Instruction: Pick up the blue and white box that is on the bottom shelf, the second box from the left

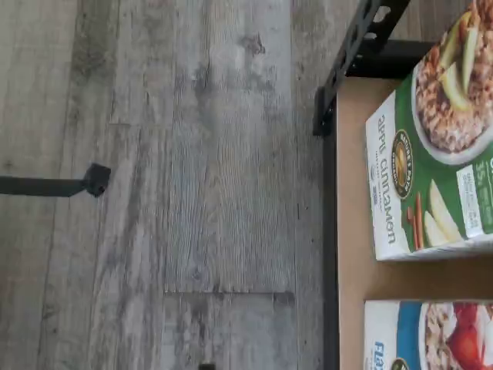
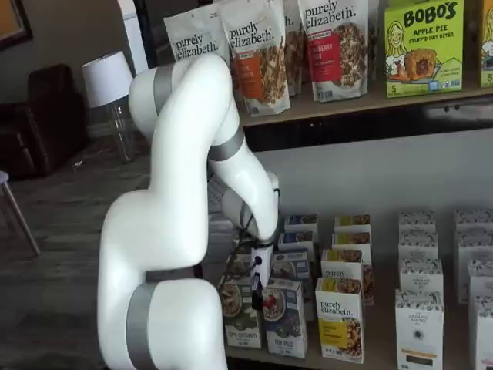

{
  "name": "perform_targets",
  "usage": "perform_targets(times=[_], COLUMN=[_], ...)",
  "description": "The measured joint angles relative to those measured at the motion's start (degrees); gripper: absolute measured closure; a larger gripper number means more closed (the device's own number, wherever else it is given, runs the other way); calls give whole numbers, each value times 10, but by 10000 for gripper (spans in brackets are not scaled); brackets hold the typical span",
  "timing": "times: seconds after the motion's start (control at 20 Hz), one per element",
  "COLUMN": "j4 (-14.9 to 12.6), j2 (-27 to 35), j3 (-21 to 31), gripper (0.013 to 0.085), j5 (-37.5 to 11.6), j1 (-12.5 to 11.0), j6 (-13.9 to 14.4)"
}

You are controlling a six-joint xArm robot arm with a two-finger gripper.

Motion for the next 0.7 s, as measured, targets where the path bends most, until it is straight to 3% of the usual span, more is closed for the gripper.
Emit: perform_targets(times=[0.15,0.4,0.7], j4=[46,72,155], j2=[3,8,12], j3=[-5,-11,-13], gripper=[130,130,130], j5=[-6,-15,-44], j1=[10,22,34], j6=[-32,-43,-108])
